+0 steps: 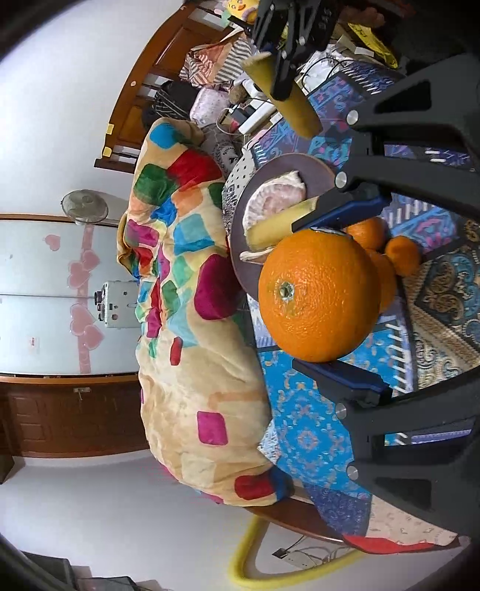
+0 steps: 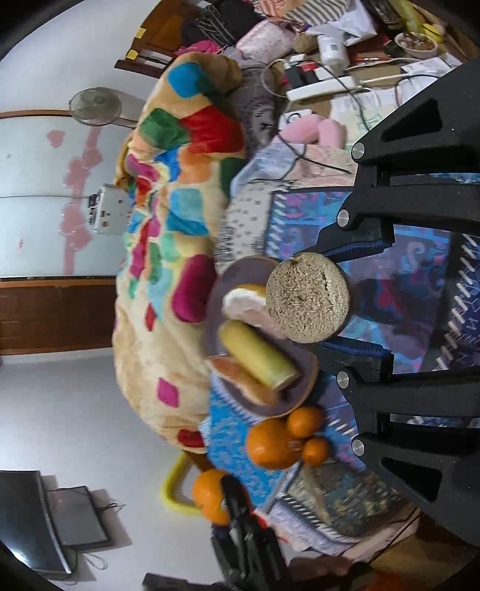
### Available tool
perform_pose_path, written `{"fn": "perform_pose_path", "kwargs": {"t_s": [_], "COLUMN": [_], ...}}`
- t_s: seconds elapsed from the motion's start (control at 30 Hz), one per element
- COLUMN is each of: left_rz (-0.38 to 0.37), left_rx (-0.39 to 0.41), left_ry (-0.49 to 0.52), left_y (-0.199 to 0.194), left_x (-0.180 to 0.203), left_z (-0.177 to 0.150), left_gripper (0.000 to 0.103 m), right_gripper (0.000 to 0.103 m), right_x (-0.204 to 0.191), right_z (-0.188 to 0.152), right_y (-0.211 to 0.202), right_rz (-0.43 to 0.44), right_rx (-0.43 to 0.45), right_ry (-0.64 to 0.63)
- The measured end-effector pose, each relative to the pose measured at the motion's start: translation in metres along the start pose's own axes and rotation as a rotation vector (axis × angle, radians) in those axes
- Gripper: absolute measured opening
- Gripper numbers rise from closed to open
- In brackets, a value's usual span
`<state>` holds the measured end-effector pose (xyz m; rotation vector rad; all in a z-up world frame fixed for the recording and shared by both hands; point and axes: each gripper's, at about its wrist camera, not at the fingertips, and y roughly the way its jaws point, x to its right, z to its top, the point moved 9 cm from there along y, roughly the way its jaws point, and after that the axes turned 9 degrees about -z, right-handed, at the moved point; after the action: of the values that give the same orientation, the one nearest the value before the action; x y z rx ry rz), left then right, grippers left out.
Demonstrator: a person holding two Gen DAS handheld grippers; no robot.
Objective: Organize fruits
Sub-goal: 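Lift and carry the yellow cylinder and large orange over the plate with both tools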
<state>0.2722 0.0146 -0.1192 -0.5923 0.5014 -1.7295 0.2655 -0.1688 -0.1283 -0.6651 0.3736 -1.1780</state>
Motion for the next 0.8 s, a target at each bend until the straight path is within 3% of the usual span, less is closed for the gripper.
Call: {"fn": "perform_pose_path", "kwargs": {"t_s": [0.33,0.8], "left_rz": [0.024,0.023], "left_rx": [-0.016,-0.116], "left_ry": [0.029,0.019], "left_y": [0.028,0.085], "left_x": [0.001,-0.011], "left_z": [0.014,0.010], "left_gripper": [0.064,0.064], "right_gripper": [0.033,0.033], "right_x": [-0.017,-0.039], "right_z": [0.025,0.025], "right_y": [0.002,0.048], "right_rz": [0.048,0.117], "right_rx": [0.047,-0.050], "right_ry": [-0.009,-0.020]}}
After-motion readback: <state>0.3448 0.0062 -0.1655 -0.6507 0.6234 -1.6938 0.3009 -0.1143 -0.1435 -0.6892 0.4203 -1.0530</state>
